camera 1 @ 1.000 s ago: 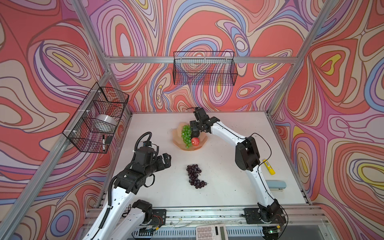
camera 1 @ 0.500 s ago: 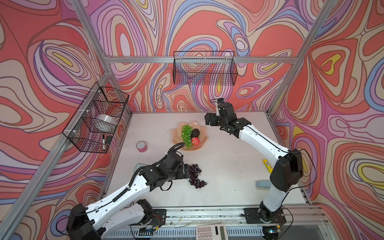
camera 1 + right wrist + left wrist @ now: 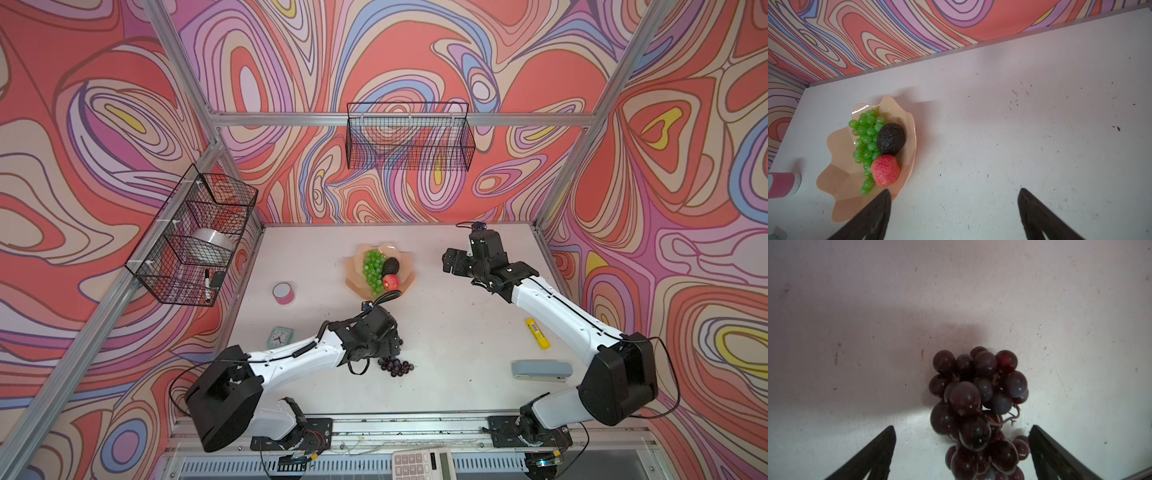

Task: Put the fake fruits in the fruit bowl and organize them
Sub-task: 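Grasp the purple grapes with the left gripper while the right arm withdraws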

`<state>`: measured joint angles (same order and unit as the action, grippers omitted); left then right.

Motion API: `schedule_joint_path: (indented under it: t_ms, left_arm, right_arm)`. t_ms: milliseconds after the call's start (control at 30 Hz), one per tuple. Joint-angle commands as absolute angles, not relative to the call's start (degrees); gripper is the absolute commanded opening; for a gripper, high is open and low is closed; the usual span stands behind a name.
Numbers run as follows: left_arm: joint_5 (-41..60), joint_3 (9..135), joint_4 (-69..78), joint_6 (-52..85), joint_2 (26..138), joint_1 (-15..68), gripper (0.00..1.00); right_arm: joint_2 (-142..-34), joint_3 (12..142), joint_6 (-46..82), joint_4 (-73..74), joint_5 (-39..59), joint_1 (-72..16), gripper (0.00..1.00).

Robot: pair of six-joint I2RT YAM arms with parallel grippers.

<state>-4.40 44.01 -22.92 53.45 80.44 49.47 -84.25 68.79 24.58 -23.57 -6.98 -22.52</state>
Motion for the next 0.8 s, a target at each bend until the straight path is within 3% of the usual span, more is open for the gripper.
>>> schedule_joint_path:
  t_ms: [0, 300, 400, 500, 767]
  left_arm:
    - [-4.11, 46.12, -22.16, 56.34, 83.87, 49.59, 1.0]
    - [-1.34, 48.29, -17.81, 56.29, 92.48, 49.74, 0.95]
    - [-0.62, 48.18, -17.26, 56.91, 93.47, 49.69, 0.84]
    - [-0.63, 46.83, -17.05, 57.53, 92.0, 49.73, 0.6]
    - [-3.99, 46.03, -24.82, 54.5, 83.68, 49.7, 0.34]
  right_arm:
    - [-82.57, 67.42, 25.05, -23.03, -7.56, -22.23, 0.98]
    - [-81.91, 67.27, 24.73, -22.54, -7.09, -22.02, 0.98]
    - [-81.88, 67.06, 24.54, -22.58, -7.38, -21.97, 0.98]
    - [-81.68, 67.06, 24.28, -22.79, -7.7, -21.91, 0.98]
    - [-82.16, 67.32, 24.51, -22.22, -7.44, -21.77, 0.98]
